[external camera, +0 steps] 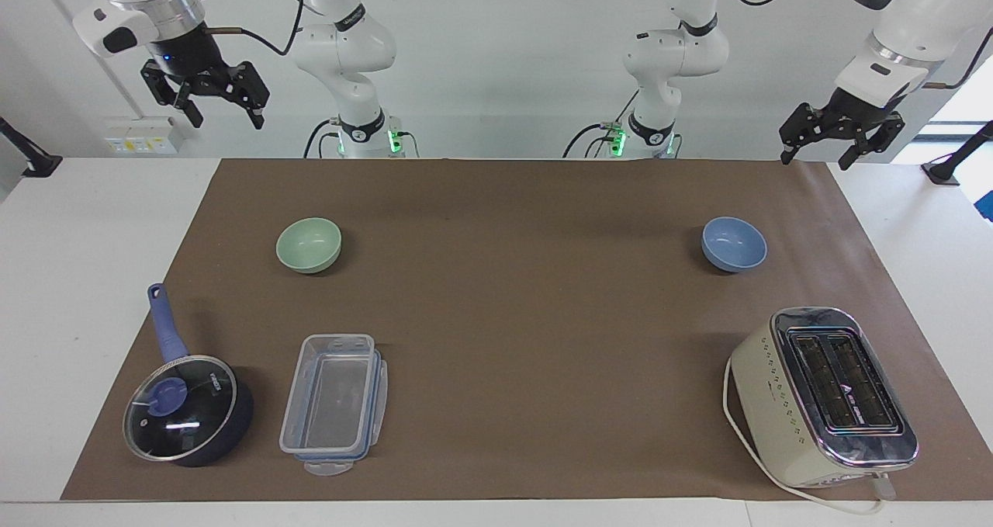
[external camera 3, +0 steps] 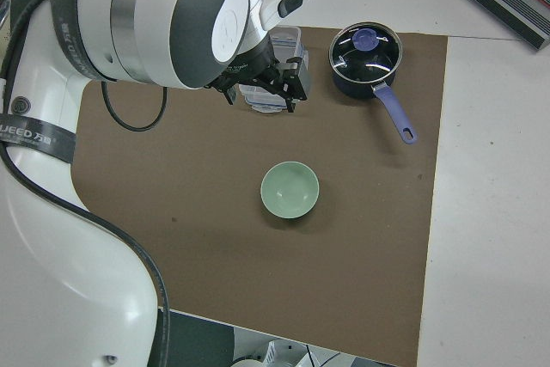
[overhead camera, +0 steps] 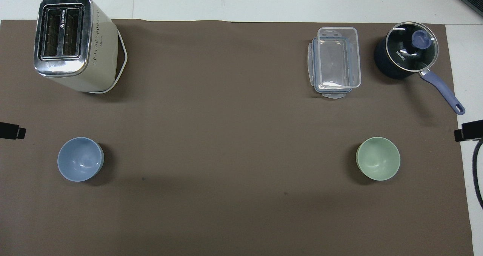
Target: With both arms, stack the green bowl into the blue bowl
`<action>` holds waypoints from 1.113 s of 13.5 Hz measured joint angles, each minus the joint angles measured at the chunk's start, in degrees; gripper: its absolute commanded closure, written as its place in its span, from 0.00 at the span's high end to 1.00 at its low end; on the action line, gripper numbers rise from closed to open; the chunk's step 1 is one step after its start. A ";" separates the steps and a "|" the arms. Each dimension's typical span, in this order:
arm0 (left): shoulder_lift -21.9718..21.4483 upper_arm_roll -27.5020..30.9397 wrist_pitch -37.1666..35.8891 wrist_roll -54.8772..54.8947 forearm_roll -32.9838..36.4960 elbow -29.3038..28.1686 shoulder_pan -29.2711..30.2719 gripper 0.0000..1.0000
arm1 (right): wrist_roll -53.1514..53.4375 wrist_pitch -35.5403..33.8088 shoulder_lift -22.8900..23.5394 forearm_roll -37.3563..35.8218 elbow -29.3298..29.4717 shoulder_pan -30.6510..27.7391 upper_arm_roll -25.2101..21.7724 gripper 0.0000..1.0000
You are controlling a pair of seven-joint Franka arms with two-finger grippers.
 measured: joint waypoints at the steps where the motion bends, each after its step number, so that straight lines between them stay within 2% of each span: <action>1: -0.29 0.07 1.83 2.04 -0.71 -2.06 1.31 1.00 | 0.00 0.02 0.07 0.00 0.00 0.00 0.00 1.00; 8: 0.00 0.37 16.90 17.33 -6.05 -16.05 9.43 1.00 | 0.00 0.07 0.13 0.00 0.00 0.00 0.02 1.00; 15: 5.50 0.39 28.16 24.07 -11.80 -24.93 12.58 1.00 | 0.00 0.07 0.13 0.00 -0.12 -0.01 0.02 1.00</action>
